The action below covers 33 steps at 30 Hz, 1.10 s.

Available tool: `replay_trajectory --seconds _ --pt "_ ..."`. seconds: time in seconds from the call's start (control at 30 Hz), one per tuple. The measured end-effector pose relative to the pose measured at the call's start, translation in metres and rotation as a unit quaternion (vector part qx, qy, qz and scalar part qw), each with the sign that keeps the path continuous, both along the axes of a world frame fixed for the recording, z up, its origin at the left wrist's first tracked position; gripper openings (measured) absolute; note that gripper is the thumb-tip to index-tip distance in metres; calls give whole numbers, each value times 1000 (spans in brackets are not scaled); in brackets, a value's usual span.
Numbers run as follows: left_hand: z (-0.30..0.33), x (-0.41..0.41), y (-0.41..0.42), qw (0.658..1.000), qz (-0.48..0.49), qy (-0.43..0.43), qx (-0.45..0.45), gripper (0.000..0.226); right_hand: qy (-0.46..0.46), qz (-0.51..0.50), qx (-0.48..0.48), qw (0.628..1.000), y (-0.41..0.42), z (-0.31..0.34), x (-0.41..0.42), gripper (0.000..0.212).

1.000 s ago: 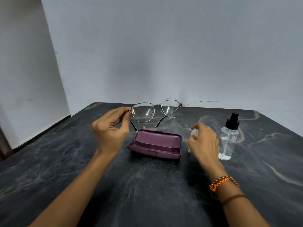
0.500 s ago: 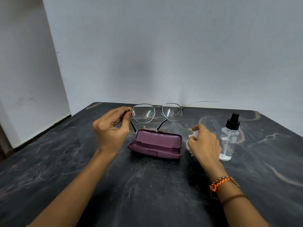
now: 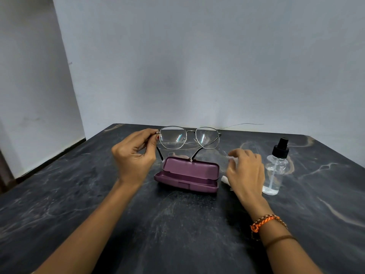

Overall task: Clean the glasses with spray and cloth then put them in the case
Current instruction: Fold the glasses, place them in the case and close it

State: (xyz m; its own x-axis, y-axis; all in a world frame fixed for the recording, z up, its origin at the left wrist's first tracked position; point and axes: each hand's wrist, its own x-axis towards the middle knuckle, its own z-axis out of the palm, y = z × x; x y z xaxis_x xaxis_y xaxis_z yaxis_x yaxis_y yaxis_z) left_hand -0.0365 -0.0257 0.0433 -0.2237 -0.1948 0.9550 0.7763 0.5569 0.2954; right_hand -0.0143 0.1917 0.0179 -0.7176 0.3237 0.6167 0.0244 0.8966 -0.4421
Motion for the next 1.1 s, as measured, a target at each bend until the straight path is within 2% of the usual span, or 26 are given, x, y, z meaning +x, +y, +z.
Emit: replay_trajectory --seconds 0.1,0.2,0.33,0.43,0.6,1.1 --pt "0 1 0 1000 1 4 -3 12 134 71 -130 980 -8 10 2 15" --pt "0 2 0 1000 4 9 -11 12 197 141 -250 937 -17 19 6 14" --pt "0 4 1 999 11 17 -46 12 165 231 -350 893 -22 22 9 18" --pt "0 5 2 998 9 21 -55 12 153 261 -416 857 -23 22 7 15" --pt "0 7 4 997 5 27 -66 9 155 272 -482 819 -21 22 6 16" --pt "0 8 8 995 -62 9 -74 18 121 282 -564 767 -17 22 3 19"
